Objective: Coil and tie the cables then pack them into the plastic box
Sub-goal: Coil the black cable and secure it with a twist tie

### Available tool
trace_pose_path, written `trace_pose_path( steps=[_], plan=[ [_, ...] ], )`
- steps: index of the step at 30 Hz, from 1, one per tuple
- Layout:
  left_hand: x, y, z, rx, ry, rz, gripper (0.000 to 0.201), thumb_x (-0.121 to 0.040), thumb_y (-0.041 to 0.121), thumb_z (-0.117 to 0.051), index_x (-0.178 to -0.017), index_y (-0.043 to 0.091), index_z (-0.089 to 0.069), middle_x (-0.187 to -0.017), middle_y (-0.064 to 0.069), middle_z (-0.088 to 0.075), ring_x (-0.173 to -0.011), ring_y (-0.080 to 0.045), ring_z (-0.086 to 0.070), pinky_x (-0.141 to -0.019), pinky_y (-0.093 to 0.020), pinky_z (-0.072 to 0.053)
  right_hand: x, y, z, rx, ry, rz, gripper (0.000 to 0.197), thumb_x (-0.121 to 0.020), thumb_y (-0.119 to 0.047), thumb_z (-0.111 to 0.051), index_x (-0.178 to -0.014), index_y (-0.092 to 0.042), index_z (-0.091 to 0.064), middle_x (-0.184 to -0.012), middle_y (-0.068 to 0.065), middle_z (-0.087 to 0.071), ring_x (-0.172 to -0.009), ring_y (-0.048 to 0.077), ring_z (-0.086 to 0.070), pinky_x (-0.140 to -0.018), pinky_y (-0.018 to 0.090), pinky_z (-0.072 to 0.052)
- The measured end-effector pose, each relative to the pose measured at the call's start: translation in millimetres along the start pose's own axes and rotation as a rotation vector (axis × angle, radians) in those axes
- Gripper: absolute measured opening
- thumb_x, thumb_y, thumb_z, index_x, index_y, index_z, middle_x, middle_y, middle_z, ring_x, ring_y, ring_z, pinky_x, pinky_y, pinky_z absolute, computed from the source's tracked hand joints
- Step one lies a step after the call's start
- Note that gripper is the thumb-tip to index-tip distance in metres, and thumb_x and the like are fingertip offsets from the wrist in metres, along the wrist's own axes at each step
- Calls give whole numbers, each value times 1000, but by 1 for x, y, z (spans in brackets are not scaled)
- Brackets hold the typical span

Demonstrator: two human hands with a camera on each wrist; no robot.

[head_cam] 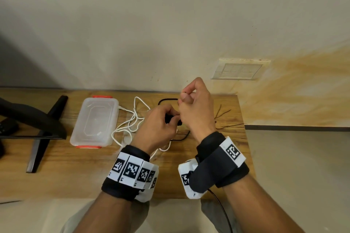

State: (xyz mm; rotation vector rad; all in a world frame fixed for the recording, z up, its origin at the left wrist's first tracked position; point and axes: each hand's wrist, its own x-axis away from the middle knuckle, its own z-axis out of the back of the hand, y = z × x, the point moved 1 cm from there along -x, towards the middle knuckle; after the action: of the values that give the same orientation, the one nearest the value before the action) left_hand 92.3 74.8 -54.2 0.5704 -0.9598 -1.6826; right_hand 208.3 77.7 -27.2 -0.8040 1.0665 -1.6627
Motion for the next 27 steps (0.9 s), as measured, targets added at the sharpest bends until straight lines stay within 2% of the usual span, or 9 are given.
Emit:
trace_pose_path(
  steps=[2, 4, 11, 15, 17, 19, 21, 23, 27],
  plan=[
    [2, 0, 5, -37, 44, 13, 29, -92, 10, -60, -71, 28, -51, -63, 12, -52, -57, 7, -52, -51, -9, -38, 9, -5, -1, 41, -36, 60, 28, -83, 7, -54, -85, -19, -47, -67, -4, -52, -60, 9, -51, -54, 20, -45],
    [5, -1, 8, -57, 70, 6, 30, -90, 8, -61, -72, 30, -52, -65, 12, -52, -59, 5, -52, -51, -11, -37, 17, -5, 0, 50, -58, 61, 31, -82, 7, -56, -81, -22, -45, -64, -7, -48, -55, 4, -46, -51, 14, -40],
    [6, -7, 0, -129, 157, -66, 15, -86, 8, -66, -78, 20, -60, -75, 9, -56, -67, -3, -51, -56, -12, -38, 27, 6, 5, 32, -100, -14, 32, -84, 3, -58, -79, -26, -45, -73, 0, -59, -68, 13, -58, -58, 22, -43],
    [8, -10, 8, -137, 213, -124, 16, -86, 8, -68, -75, 14, -59, -74, 7, -61, -70, -5, -56, -60, -13, -38, 21, 13, 10, -238, -90, -76, 19, -97, 0, -51, -90, -18, -49, -67, 5, -64, -61, 18, -62, -60, 31, -47],
    [12, -13, 15, -65, 191, -76, 20, -89, 10, -69, -73, 16, -58, -73, 5, -66, -68, -9, -63, -60, -23, -48, 20, 12, 14, -353, -120, -80, 9, -102, -2, -49, -98, -10, -48, -71, 6, -71, -66, 20, -71, -57, 31, -51],
    [16, -17, 24, 36, 178, 24, 21, -91, 11, -68, -73, 18, -59, -75, 2, -71, -67, -12, -69, -62, -28, -55, 21, 8, 15, -404, -151, -38, 5, -102, -5, -53, -103, -7, -49, -84, 8, -76, -79, 20, -75, -63, 32, -58],
    [20, -25, 38, 83, 269, 101, 15, -90, 11, -70, -76, 15, -64, -78, 4, -72, -70, -9, -69, -66, -19, -53, 21, 8, 14, -390, -173, -18, 11, -99, -11, -59, -107, -9, -51, -93, 6, -77, -88, 15, -75, -68, 29, -60],
    [25, -36, 58, 69, 394, 160, 11, -87, 12, -74, -78, 15, -68, -78, 6, -70, -75, -5, -65, -70, -13, -48, 19, 13, 14, -312, -181, -24, 14, -98, -19, -62, -108, -13, -53, -95, 3, -76, -88, 9, -74, -71, 26, -59],
    [48, -60, 100, 0, 505, 291, 4, -85, 12, -76, -84, 14, -72, -87, 5, -68, -84, -10, -62, -81, -25, -47, 15, 26, 8, -35, -268, 1, 6, -100, -20, -59, -96, -23, -55, -89, -3, -73, -75, 1, -71, -66, 16, -54]
  ],
)
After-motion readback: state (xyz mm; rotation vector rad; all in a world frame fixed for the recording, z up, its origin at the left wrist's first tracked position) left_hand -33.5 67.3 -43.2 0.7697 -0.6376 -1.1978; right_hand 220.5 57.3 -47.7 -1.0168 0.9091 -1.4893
